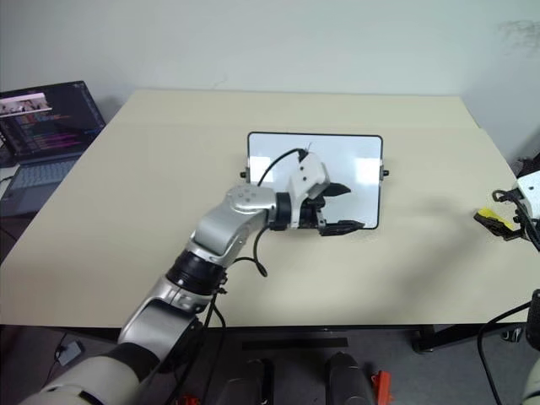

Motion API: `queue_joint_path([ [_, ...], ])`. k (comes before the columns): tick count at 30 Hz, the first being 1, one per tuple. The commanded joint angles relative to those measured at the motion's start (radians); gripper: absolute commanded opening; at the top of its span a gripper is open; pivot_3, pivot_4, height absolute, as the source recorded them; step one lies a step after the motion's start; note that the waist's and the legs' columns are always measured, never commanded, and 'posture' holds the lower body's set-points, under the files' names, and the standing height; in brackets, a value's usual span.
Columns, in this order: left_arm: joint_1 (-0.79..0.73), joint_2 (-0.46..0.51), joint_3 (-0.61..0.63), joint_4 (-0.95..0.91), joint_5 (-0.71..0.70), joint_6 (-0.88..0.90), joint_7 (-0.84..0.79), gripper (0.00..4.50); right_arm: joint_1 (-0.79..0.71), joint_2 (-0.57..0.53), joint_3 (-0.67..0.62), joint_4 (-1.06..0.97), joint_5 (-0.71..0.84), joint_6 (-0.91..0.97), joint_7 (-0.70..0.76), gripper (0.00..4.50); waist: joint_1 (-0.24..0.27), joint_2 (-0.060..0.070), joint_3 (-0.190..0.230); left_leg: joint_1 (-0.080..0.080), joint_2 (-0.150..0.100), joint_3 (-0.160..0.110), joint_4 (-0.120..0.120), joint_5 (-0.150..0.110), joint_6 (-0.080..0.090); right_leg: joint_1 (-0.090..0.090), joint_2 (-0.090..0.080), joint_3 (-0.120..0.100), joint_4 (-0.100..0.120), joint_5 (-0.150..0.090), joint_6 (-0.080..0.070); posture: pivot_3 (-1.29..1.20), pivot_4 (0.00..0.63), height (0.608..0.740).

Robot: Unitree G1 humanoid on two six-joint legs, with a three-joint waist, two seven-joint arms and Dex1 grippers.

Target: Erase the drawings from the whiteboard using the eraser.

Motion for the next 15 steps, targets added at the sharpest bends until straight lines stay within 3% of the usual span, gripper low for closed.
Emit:
queue_joint_path([
  [1,0.002,0.008,0.024,-0.064,-0.006,0.014,0.006,4.50,-0.004,-0.009,0.005,-0.002,-0.023,-0.028,-0.009,4.48,0.000,0.000,0.000,0.000,0.000,0.000,0.000,0.000,0.000,0.000,0.000,0.000,0.000,0.000,0.000,0.00,0.150,0.740],
  [15,0.025,0.024,0.033,-0.120,-0.007,0.065,0.033,4.50,0.043,0.047,-0.007,0.007,-0.013,0.028,0.043,4.48,0.000,0.000,0.000,0.002,0.000,0.000,0.001,0.000,0.000,0.002,0.000,0.000,0.000,0.001,0.002,0.00,0.150,0.740],
])
